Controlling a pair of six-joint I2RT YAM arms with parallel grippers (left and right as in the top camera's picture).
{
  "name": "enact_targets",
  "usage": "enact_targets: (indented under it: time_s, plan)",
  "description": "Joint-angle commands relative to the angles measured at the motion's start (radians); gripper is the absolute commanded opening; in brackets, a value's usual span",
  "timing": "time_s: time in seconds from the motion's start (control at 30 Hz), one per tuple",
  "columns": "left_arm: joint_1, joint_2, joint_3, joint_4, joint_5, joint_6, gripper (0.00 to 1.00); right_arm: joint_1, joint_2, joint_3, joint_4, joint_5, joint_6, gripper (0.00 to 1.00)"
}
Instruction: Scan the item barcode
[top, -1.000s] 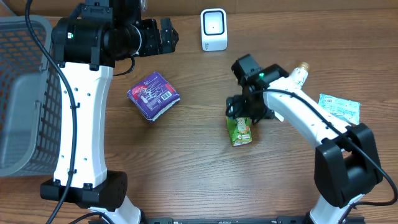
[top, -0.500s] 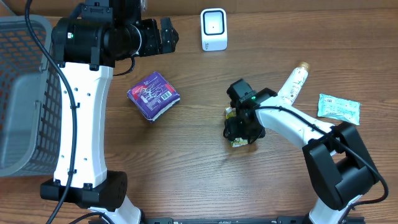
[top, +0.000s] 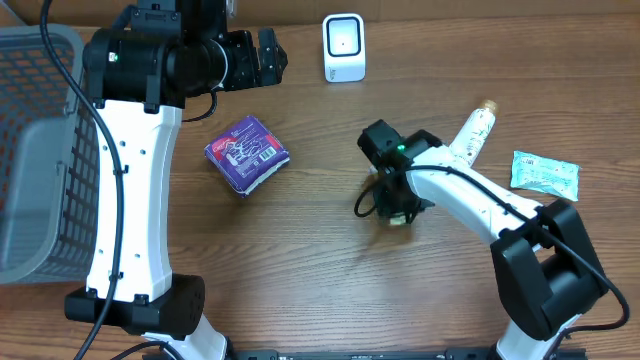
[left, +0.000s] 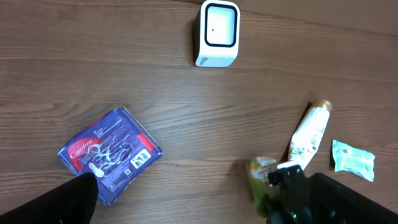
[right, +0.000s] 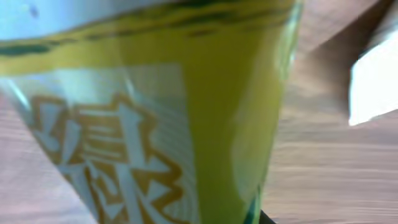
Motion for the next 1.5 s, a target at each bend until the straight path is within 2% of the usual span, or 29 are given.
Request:
enact_targets:
  time_s: [0.0, 0.03, 0.17, 0.3, 0.4, 0.47, 0.5, 0.57, 0.67, 0.8, 0.9, 1.03, 1.13, 1.17, 1.23, 1.27, 1.37, 1.47]
  plan:
    - [-0.007, 0.004, -0.002, 0.004, 0.004, 0.012, 1.0, 0.067, -0.006, 0.037, -0.001, 0.35, -0.003, 0.11]
    - [-0.007, 0.004, -0.002, 0.004, 0.004, 0.012, 1.0, 0.096, 0.018, 0.036, 0.003, 0.443, -0.002, 0.08]
    - [-0.007, 0.004, -0.002, 0.004, 0.004, 0.012, 0.99, 0.131, 0.105, 0.037, 0.006, 0.552, -0.016, 0.07]
    - [-0.007, 0.004, -0.002, 0.004, 0.004, 0.012, 1.0, 0.163, 0.214, 0.037, -0.024, 0.757, -0.016, 0.06]
    - [-0.007, 0.004, -0.002, 0.004, 0.004, 0.012, 1.0, 0.188, 0.236, 0.037, -0.021, 0.749, -0.015, 0.08]
    - [-0.007, 0.004, -0.002, 0.004, 0.004, 0.012, 1.0, 0.221, 0.236, 0.037, -0.023, 0.742, -0.015, 0.27]
    - [-0.007, 0.004, -0.002, 0.004, 0.004, 0.012, 1.0, 0.244, 0.236, 0.037, -0.03, 0.742, -0.024, 0.45]
    - [-0.007, 0.004, -0.002, 0.004, 0.004, 0.012, 1.0, 0.29, 0.236, 0.038, -0.051, 0.742, -0.03, 0.63]
    - [-0.007, 0.004, -0.002, 0.004, 0.004, 0.012, 1.0, 0.365, 0.236, 0.038, -0.079, 0.719, -0.03, 0.81]
    - [-0.007, 0.004, -0.002, 0.004, 0.005, 0.012, 1.0, 0.438, 0.236, 0.04, -0.092, 0.672, -0.022, 0.9]
    - [-0.007, 0.004, -0.002, 0.004, 0.004, 0.012, 0.99, 0.455, 0.233, 0.088, -0.127, 0.611, 0.06, 0.92]
    - [-0.007, 0.004, -0.002, 0.004, 0.004, 0.012, 1.0, 0.397, 0.191, 0.229, -0.215, 0.602, 0.204, 0.94]
    - [-0.007, 0.004, -0.002, 0.004, 0.004, 0.012, 1.0, 0.316, 0.133, 0.313, -0.22, 0.524, 0.21, 0.98]
    - [-0.007, 0.004, -0.002, 0.004, 0.004, 0.012, 0.99, 0.28, 0.111, 0.329, -0.211, 0.483, 0.192, 0.99]
    - [-0.007, 0.004, -0.002, 0.004, 0.004, 0.012, 1.0, 0.205, 0.078, 0.335, -0.166, 0.338, 0.064, 1.0]
    - [-0.007, 0.004, -0.002, 0.004, 0.004, 0.012, 1.0, 0.144, 0.068, 0.335, -0.14, 0.193, -0.056, 1.0]
    - [-0.007, 0.004, -0.002, 0.004, 0.004, 0.012, 0.99, 0.012, 0.074, 0.325, -0.119, -0.078, -0.236, 0.99]
    - [-0.007, 0.004, -0.002, 0.004, 0.004, 0.012, 0.99, -0.073, 0.085, 0.289, -0.104, -0.232, -0.33, 0.87]
